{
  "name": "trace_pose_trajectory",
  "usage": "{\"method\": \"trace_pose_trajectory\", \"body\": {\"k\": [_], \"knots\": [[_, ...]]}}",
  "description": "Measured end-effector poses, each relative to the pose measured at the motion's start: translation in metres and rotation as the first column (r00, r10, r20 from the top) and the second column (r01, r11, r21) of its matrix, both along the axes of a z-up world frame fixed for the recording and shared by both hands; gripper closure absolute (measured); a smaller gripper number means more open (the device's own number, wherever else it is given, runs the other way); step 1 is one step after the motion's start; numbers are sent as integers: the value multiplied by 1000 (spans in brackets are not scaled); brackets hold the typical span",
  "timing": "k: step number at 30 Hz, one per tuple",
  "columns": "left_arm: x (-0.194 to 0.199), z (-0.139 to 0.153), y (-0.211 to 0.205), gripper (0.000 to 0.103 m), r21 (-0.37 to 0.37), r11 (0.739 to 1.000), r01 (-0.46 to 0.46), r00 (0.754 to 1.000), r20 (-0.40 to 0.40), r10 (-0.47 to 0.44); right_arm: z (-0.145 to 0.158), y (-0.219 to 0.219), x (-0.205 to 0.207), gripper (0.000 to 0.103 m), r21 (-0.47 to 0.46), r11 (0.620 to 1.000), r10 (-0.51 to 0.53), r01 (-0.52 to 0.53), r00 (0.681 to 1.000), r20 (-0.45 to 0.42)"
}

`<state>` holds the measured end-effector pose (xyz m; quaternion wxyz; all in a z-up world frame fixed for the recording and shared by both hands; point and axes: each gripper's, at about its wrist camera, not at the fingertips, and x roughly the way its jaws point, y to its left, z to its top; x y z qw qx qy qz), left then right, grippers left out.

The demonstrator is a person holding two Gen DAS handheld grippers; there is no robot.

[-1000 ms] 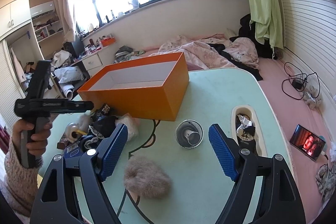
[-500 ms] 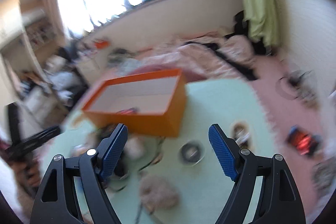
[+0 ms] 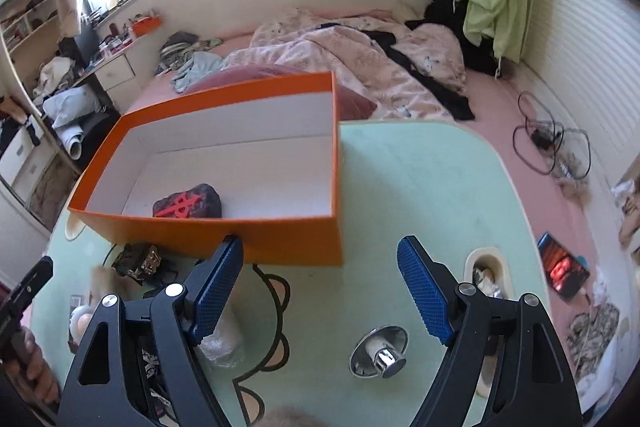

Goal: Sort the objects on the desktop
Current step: 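Reach into the box and grasp the black pouch with red emblem with the right gripper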

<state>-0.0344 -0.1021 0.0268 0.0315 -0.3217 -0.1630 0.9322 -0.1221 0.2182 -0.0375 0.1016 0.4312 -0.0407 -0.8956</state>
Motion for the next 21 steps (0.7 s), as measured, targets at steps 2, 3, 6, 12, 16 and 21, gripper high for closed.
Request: {"method": "trace_pose_trajectory", "body": {"k": [2,3,6,12,16,21], "knots": [[-1,-1,0,27,-2,1000,-3,1000,8,3,3,3,8,24,-35,999,11,-11,1000,-2],[-2,-2,0,27,-3,1000,-7,1000,11,7,6,3,13,24,-38,999,10,-10,1000,-11],[-3,-3,2,27,-8,1000,-9,1000,18,10,24,-5,24,24,-20,1000,23,-24,998,-52],[-3,-3,6,26,-33,999,-14,1000,21,15,46,-40,25,24,65,995,81,-75,993,-87],[-1,-3,5,25,-31,999,-11,1000,12,12,43,-64,22,24,125,986,117,-107,990,-73],[1,-3,3,25,-11,1000,-7,1000,7,7,35,-88,22,24,165,973,169,-158,984,-53]]}}
